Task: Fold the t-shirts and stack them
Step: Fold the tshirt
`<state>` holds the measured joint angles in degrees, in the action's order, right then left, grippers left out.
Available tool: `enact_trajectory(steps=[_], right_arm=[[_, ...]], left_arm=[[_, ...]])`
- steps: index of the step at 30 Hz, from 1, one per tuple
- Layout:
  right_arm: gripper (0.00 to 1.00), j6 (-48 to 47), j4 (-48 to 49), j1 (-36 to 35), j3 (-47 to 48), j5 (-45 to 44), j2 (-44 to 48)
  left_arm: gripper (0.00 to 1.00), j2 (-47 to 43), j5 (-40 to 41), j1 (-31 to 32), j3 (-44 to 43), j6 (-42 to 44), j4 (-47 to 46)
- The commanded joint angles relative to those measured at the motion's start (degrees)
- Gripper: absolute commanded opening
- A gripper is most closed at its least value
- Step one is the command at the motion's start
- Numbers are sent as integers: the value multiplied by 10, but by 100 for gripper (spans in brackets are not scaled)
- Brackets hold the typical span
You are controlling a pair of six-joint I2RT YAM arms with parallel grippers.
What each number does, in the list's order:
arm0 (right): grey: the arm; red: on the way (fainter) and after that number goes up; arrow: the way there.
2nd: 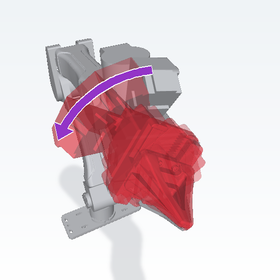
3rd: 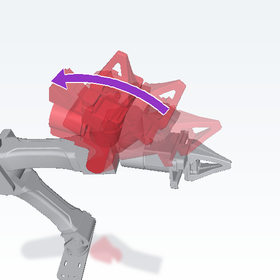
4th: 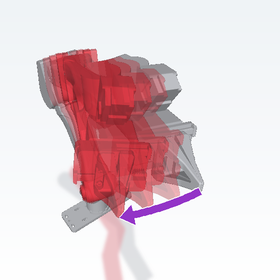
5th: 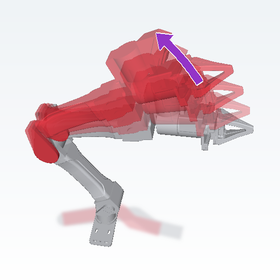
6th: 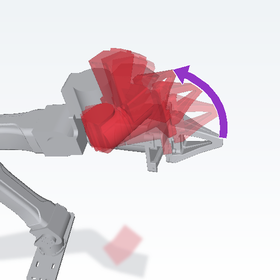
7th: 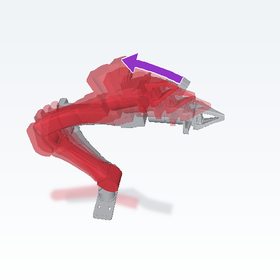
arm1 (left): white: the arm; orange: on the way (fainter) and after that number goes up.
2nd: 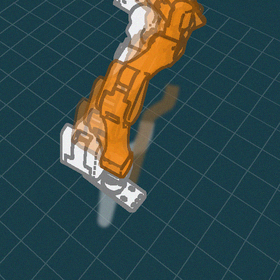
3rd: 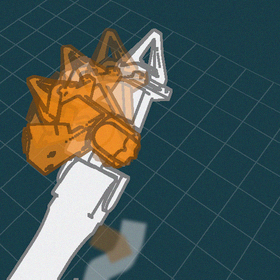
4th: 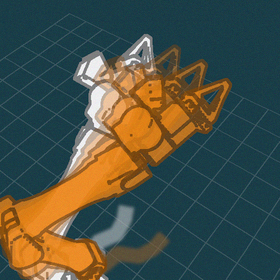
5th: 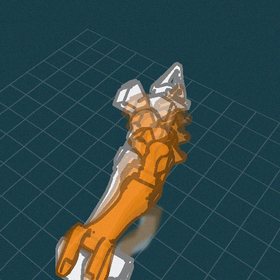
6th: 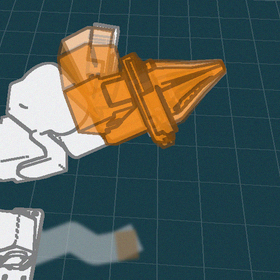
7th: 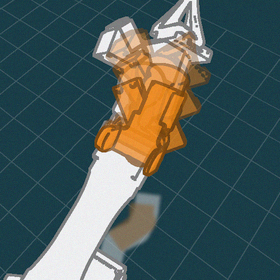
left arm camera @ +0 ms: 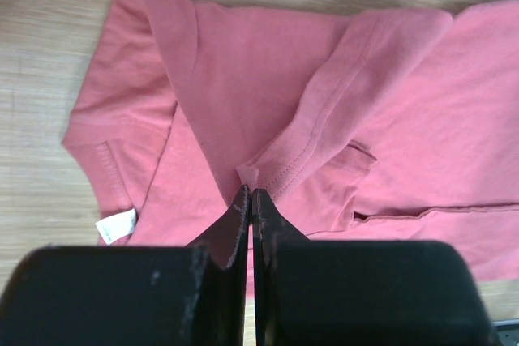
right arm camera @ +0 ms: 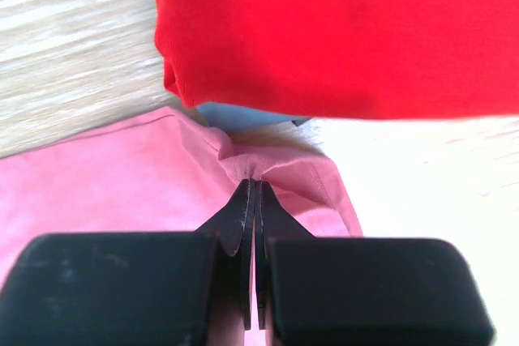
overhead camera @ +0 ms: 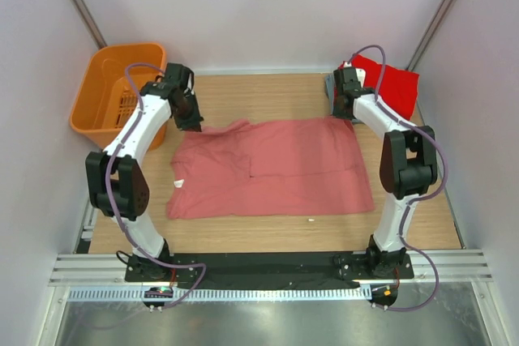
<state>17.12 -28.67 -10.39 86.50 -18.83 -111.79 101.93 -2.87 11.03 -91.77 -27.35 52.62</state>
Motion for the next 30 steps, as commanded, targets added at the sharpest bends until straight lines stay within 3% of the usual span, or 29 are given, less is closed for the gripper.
enact_trajectory(steps=[1,13,30], right_arm=[[1,-5,23,0,-8,-23,46],[1,8,22,17,-76,-37,106],[1,23,25,36,-159,-50,171]], left_arm=[[0,-42,20,0,23,13,13],[0,-97,88,0,64,28,31],[0,-176,110,-2,128,24,46]])
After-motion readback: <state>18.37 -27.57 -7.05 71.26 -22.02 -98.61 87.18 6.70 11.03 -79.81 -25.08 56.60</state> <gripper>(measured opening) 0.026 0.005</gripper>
